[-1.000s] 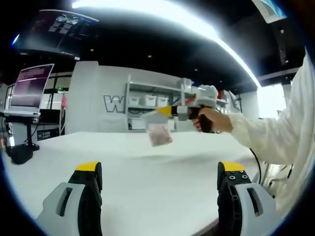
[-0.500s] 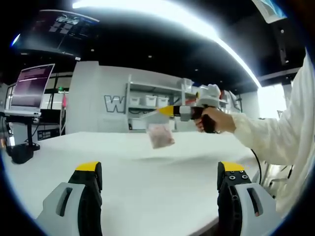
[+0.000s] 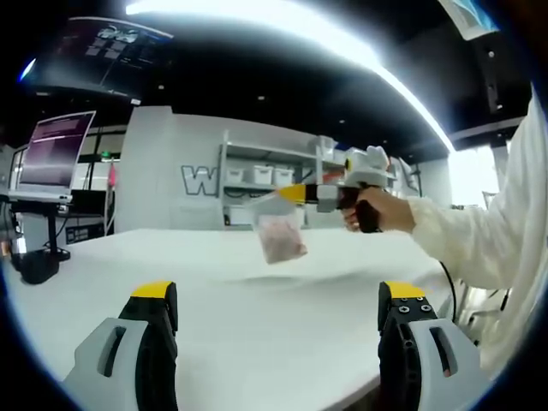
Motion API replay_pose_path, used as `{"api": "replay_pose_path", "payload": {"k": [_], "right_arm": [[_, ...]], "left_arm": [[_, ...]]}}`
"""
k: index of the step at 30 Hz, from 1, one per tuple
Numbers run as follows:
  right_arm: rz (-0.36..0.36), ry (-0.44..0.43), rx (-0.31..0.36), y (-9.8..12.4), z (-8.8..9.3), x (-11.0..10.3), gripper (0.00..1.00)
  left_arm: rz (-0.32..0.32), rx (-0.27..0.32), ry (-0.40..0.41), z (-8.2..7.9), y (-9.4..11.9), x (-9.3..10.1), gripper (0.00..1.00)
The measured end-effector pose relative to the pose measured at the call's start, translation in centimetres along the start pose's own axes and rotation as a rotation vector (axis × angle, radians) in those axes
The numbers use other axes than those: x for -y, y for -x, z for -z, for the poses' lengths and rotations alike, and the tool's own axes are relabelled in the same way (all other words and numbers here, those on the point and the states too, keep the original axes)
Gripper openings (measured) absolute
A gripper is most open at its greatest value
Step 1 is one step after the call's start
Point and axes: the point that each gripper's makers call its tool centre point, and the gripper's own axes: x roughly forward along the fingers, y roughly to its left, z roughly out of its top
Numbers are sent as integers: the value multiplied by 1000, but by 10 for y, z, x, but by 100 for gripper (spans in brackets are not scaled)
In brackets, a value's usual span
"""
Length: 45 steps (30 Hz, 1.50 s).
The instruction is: Open the resealable bag by pulling the two sides of the seal apart until the entire bag opening is separated and visibly accessible.
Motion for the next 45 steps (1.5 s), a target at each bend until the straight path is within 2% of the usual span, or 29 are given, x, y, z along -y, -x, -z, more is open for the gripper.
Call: {"api": "replay_pose_path", "payload": {"k": [17,32,45], "right_arm": [[-9,2,-6,18,3,-6,0],[-42,12,-7,33,3,-23,0],[-75,3,-19,43,11,-40,0]], "left_arm": [[15,-7,-5,1,-4,4,95],[21,-13,-6,3,-6,7,95],[16,-20,-5,4,-5,5,95]]}}
